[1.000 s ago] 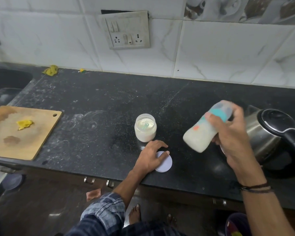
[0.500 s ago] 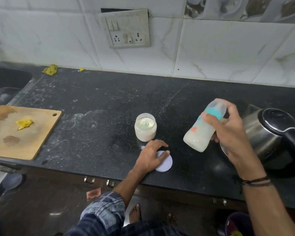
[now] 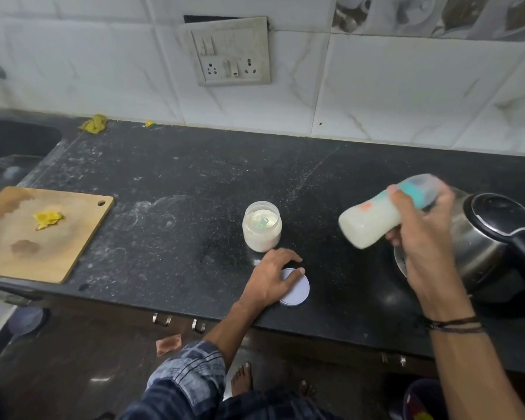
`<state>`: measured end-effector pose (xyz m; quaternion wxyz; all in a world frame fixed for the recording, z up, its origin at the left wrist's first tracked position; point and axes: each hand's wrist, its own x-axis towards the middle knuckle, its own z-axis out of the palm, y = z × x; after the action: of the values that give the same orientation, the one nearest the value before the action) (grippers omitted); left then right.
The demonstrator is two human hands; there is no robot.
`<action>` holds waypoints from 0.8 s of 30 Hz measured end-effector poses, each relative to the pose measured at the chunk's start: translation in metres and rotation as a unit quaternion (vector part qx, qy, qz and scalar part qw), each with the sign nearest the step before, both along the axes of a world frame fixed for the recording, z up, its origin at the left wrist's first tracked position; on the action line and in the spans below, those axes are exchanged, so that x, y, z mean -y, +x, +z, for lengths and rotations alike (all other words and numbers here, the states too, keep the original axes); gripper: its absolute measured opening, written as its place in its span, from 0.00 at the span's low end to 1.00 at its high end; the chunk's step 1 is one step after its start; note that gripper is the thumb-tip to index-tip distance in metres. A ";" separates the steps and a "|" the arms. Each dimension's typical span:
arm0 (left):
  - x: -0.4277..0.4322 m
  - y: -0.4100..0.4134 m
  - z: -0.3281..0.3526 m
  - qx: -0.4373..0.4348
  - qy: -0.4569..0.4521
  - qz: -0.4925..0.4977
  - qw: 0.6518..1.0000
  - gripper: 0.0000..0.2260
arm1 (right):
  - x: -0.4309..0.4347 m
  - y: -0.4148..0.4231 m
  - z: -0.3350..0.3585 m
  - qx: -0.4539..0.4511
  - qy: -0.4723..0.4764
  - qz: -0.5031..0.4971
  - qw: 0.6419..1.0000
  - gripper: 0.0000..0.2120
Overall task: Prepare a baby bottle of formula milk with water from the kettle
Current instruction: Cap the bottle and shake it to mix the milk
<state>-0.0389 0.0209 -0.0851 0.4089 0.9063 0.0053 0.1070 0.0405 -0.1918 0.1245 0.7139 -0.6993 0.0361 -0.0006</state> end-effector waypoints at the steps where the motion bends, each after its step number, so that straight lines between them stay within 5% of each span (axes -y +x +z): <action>1: -0.001 0.000 -0.001 0.002 0.001 -0.001 1.000 0.13 | -0.001 -0.001 -0.001 -0.009 -0.021 0.048 0.999 0.29; 3: -0.001 -0.001 -0.001 0.006 0.000 -0.001 1.000 0.13 | 0.000 -0.002 -0.001 -0.008 -0.023 0.097 0.995 0.27; 7: 0.000 0.001 -0.001 0.007 0.001 0.001 1.000 0.14 | 0.007 0.003 0.004 0.010 0.036 -0.013 0.999 0.22; 11: -0.001 0.000 -0.003 0.002 0.001 -0.002 1.000 0.14 | 0.003 -0.003 0.005 -0.005 -0.011 0.037 0.999 0.24; 15: 0.000 0.000 0.000 -0.005 -0.002 0.000 1.000 0.15 | 0.009 -0.001 0.009 0.019 0.046 -0.052 0.997 0.22; 20: -0.001 0.000 0.000 -0.006 -0.005 -0.001 1.000 0.16 | 0.001 -0.006 0.004 0.011 -0.015 0.051 0.999 0.25; 24: 0.001 0.000 0.002 -0.010 -0.006 0.000 1.000 0.16 | 0.004 -0.003 0.003 0.005 0.037 -0.037 0.999 0.26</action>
<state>-0.0393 0.0202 -0.0826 0.4140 0.9049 0.0097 0.0982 0.0372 -0.1961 0.1279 0.7389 -0.6707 0.0586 -0.0292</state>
